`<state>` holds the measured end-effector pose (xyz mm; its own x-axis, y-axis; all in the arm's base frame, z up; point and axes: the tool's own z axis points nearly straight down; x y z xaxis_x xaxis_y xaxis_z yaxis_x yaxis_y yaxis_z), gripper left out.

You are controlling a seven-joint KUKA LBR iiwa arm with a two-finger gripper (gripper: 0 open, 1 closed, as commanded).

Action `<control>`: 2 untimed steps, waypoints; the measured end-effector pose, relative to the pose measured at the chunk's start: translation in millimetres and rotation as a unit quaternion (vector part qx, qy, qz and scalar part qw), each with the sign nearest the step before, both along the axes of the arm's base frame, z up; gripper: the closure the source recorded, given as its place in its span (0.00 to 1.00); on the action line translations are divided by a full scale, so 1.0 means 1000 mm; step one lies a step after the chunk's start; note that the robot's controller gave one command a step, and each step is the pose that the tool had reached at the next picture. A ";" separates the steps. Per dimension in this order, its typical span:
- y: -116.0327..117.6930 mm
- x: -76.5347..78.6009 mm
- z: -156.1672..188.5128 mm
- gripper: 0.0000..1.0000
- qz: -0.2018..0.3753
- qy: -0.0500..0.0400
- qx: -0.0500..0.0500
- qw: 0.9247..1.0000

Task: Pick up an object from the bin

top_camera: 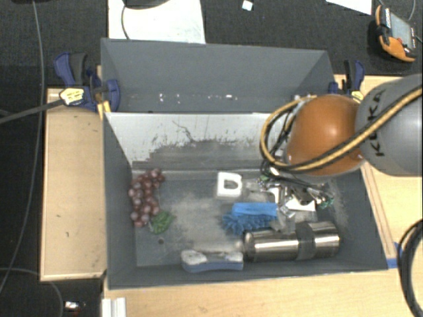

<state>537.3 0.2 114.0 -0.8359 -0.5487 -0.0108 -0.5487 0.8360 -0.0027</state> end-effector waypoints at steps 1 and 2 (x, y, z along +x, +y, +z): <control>0.013 -0.002 -0.017 0.00 0.017 -0.011 0.000 1.000; -0.062 -0.002 -0.022 1.00 -0.125 -0.009 0.003 0.992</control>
Offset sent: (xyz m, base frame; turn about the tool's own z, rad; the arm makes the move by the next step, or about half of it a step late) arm -0.0062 -0.0630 -0.0253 0.2503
